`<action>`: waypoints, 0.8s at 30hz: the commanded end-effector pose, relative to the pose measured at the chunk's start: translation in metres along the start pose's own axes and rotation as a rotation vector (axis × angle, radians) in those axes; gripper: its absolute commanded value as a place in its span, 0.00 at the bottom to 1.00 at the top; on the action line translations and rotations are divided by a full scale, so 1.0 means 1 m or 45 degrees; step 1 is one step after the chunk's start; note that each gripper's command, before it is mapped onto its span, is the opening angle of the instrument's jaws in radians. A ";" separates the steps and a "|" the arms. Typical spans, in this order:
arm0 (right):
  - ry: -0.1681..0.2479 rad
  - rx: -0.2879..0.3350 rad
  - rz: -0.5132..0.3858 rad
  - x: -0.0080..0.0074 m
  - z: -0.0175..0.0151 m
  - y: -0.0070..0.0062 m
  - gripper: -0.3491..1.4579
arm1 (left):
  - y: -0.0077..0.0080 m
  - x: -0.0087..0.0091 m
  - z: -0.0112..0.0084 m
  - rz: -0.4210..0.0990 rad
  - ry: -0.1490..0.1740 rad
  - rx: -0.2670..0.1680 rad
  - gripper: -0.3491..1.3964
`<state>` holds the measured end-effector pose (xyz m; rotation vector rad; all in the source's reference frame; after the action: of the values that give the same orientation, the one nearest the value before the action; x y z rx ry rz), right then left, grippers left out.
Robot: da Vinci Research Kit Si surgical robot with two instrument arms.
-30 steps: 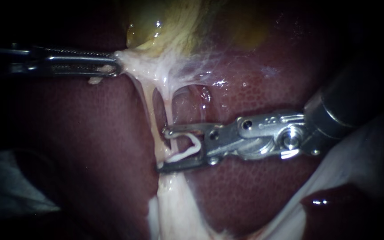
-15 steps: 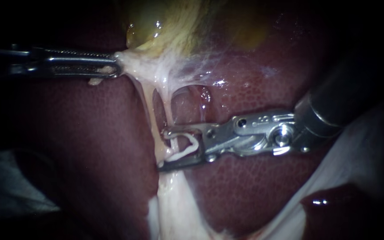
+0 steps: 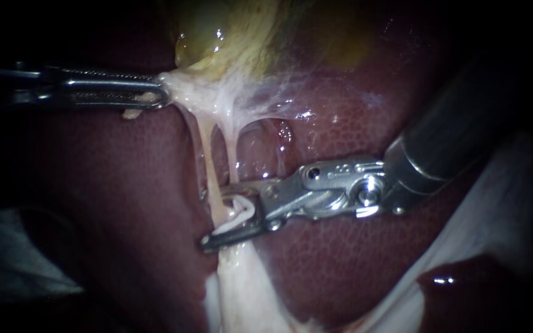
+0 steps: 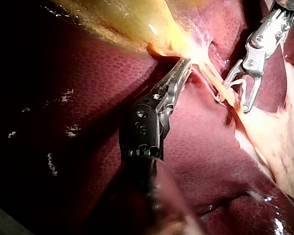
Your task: Clipping first clip left tube
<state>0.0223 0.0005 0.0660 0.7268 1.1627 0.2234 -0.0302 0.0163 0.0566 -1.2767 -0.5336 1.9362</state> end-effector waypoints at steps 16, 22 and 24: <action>0.033 0.084 0.001 0.0012 0.0007 -0.0023 0.36 | -0.0001 -0.0001 -0.0001 0.001 0.000 -0.001 0.00; 0.034 0.079 0.040 0.0012 0.0007 -0.0022 0.18 | -0.0001 -0.0001 0.0000 0.001 0.000 0.000 0.00; 0.034 0.079 0.055 0.0012 0.0008 -0.0022 0.13 | -0.0001 -0.0001 0.0000 0.001 0.000 0.000 0.00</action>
<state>0.0231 -0.0009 0.0639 0.8060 1.1853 0.2352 -0.0301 0.0163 0.0567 -1.2776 -0.5337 1.9369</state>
